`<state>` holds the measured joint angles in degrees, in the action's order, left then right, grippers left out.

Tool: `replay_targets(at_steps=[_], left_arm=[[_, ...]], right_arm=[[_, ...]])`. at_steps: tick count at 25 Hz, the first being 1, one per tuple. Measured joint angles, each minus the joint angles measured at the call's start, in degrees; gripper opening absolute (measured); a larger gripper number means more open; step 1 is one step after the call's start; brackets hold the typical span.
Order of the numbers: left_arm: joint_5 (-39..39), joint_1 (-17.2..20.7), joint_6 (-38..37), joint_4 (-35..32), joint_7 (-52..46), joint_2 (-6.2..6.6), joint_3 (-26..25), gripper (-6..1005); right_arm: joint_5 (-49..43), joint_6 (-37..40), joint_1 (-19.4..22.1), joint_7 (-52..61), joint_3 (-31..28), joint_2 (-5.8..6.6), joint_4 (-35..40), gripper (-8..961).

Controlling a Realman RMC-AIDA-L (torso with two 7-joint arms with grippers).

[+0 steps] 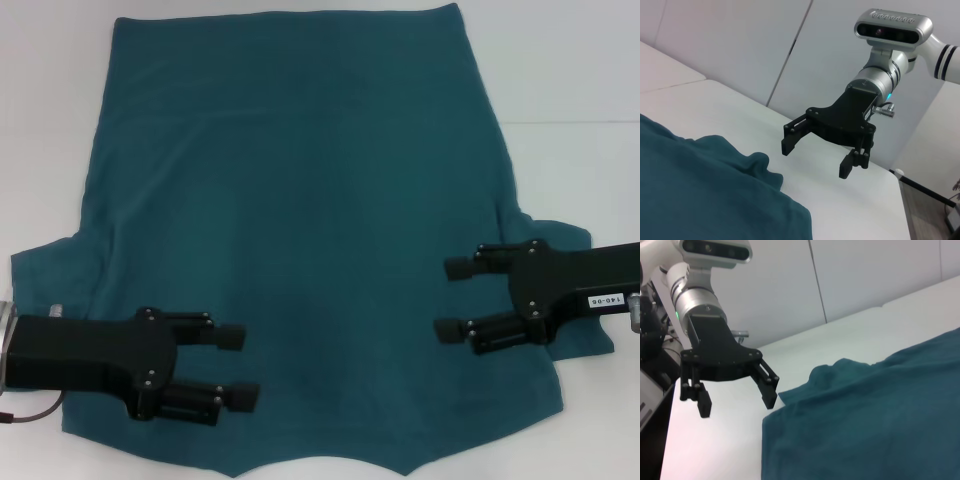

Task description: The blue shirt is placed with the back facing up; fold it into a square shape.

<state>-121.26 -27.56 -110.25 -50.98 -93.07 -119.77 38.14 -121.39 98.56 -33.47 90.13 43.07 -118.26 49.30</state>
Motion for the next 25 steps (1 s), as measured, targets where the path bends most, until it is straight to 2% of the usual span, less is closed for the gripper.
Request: replay_targets(at_steps=[13,25], left_arm=[[0.0,0.1,0.6,0.0,-1.6,0.11,-0.5,817],[-0.2,0.0,0.6,-0.7,-1.4,-0.07,-0.3,838]], right_arm=[[0.8,0.2,0.1,0.7,-0.1,-0.41,0.0,945],[2.3,0.0,0.2,1.1,0.2,-0.13,0.4,946]])
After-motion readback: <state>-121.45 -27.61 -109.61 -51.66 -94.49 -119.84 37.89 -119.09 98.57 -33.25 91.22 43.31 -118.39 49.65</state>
